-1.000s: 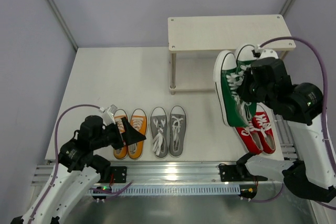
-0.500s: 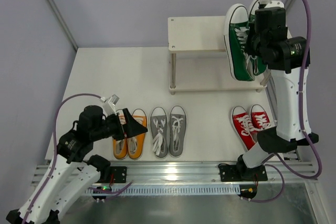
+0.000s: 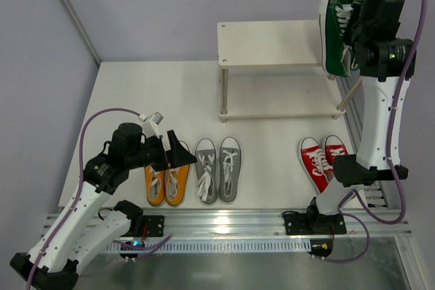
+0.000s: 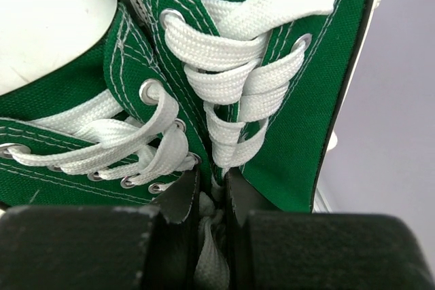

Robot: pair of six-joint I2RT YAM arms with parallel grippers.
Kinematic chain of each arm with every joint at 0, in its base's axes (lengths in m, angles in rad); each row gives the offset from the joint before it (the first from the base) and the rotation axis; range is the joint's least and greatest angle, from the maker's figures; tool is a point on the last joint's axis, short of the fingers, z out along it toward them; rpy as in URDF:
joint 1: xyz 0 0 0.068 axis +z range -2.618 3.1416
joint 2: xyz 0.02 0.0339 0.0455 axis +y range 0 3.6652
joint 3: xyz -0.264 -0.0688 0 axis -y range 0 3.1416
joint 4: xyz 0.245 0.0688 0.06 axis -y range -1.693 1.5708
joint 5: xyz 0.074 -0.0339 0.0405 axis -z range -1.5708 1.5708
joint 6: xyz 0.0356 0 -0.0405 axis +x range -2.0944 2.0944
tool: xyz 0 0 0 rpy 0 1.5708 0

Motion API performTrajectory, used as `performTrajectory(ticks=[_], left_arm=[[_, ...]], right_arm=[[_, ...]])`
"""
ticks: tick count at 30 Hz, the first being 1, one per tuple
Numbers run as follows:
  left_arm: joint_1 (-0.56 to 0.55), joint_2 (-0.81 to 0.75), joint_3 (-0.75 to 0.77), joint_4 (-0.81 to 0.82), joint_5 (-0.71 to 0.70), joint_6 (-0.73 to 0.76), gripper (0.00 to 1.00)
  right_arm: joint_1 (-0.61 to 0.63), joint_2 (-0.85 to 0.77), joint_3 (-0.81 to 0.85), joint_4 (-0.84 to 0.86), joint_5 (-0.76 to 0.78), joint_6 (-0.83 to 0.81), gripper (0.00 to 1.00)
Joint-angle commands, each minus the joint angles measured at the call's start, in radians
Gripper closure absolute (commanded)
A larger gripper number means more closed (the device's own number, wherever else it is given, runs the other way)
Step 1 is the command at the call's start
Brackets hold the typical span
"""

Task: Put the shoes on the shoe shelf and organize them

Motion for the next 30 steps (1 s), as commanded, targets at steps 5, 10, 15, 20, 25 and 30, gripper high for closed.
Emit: performTrajectory(ticks=[5, 10, 15, 20, 25, 30], left_arm=[[-0.002, 0.09, 0.08, 0.08, 0.034, 0.073, 0.08], [-0.002, 0.142, 0.103, 0.085, 0.049, 0.098, 0.08], [-0.002, 0.155, 0.109, 0.083, 0.051, 0.119, 0.07], [-0.002, 0.148, 0.112, 0.074, 0.043, 0.13, 0.07], [-0.002, 0.145, 0.118, 0.068, 0.035, 0.139, 0.07], [-0.002, 0.147, 0.126, 0.053, 0.023, 0.15, 0.07]], right_arm=[[-0.048, 0.017, 0.084, 0.211, -0.057, 0.029, 0.96], [-0.048, 0.026, 0.065, 0.19, -0.08, 0.058, 0.96], [-0.048, 0.035, 0.024, 0.202, -0.083, 0.072, 0.96], [-0.054, 0.069, 0.042, 0.228, -0.077, 0.083, 0.96], [-0.06, 0.108, 0.025, 0.262, -0.072, 0.089, 0.96], [-0.063, 0.134, 0.005, 0.296, -0.081, 0.107, 0.84]])
